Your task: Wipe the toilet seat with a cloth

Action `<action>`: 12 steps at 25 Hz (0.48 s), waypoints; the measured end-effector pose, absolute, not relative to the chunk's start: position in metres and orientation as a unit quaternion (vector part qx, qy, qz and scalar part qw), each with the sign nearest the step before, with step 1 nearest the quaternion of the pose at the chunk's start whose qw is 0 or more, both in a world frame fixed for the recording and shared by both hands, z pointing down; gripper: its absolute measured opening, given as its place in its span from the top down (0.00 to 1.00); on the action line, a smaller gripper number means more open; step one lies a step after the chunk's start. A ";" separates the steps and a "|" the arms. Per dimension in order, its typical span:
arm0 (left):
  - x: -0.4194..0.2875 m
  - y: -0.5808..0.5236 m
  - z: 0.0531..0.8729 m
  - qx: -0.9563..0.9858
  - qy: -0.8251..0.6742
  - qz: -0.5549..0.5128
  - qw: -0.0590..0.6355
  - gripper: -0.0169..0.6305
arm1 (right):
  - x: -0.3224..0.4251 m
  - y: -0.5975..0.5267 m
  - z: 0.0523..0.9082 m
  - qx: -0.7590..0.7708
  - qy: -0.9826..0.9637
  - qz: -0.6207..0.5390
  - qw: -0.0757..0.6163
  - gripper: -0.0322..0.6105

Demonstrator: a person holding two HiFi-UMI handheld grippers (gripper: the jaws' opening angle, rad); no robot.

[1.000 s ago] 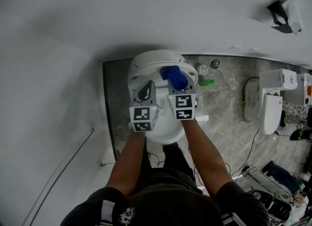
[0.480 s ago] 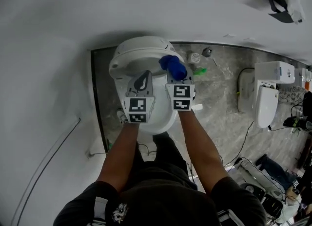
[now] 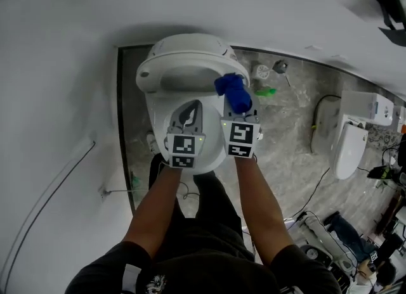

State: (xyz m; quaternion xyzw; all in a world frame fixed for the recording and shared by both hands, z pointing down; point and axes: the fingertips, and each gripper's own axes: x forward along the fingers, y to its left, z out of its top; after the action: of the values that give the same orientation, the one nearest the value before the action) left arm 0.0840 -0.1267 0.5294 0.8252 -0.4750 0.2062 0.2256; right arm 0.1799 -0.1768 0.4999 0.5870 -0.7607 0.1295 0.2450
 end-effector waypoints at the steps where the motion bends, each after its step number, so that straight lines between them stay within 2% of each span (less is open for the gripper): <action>1: 0.085 -0.124 0.536 0.825 -0.473 0.209 0.227 0.96 | 0.183 -0.172 0.511 0.590 -0.756 0.142 0.248 0.80; 12: 0.084 -0.106 0.599 0.822 -0.463 0.218 0.249 0.96 | 0.204 -0.141 0.622 0.586 -0.728 0.198 0.295 0.80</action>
State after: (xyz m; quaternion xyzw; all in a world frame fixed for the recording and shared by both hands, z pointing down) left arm 0.0837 -0.1060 0.5989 0.8221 -0.4630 0.2183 0.2494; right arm 0.2040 -0.1414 0.6223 0.5859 -0.7283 0.1979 0.2953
